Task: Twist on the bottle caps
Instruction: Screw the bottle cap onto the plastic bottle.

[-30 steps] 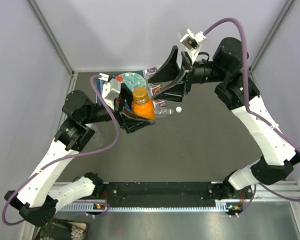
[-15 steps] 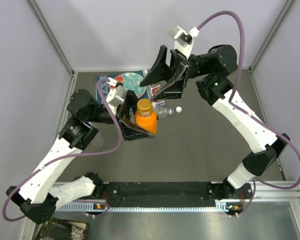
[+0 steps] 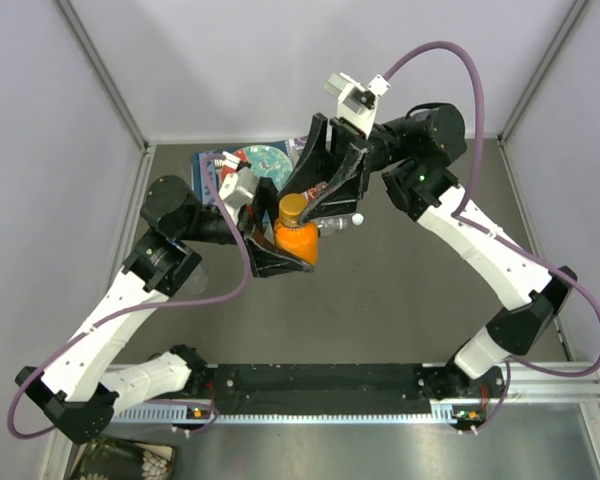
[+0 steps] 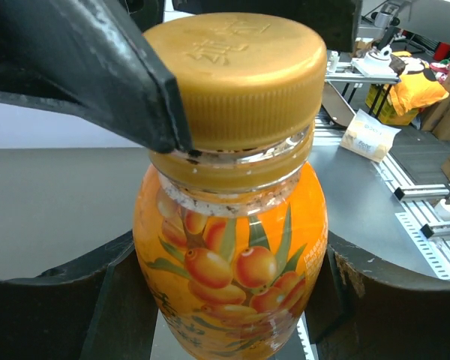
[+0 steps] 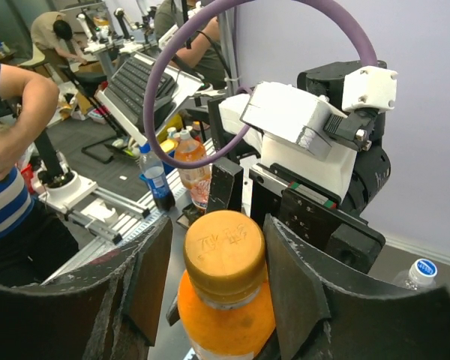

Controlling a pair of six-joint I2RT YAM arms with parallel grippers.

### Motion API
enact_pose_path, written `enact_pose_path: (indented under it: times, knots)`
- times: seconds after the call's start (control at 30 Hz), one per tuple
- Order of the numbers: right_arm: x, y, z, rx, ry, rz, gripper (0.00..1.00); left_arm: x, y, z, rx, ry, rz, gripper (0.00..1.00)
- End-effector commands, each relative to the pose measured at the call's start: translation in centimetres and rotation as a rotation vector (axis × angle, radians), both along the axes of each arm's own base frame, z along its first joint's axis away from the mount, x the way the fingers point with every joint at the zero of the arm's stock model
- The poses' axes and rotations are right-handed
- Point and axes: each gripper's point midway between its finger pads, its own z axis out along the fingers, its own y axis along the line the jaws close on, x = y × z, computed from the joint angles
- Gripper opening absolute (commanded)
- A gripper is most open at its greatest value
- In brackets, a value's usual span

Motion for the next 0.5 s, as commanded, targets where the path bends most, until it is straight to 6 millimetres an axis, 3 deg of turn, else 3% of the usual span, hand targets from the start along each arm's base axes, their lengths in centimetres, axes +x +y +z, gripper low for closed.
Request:
enact_pose_path:
  times: [0.0,0.13,0.37,0.47]
  knots:
    - [-1.6,-0.5,0.8,0.035,-0.044,0.035,0.49,-0.2,0.0,1.6,-0.046,-0.054,0.002,0.0]
    - [-1.5,-0.4,0.5,0.026,-0.031,0.036,0.33,0.0,0.1,1.7,-0.05,-0.053,0.019,0.0]
    - [-0.6,0.3,-0.9,-0.011,-0.002,0.013,0.24,1.1,0.3,3.0,-0.082,-0.068,0.094,0.0]
    - [0.1,0.8,-1.7,-0.031,-0.001,-0.033,0.22,2.9,0.7,4.1,-0.114,-0.072,0.204,0.0]
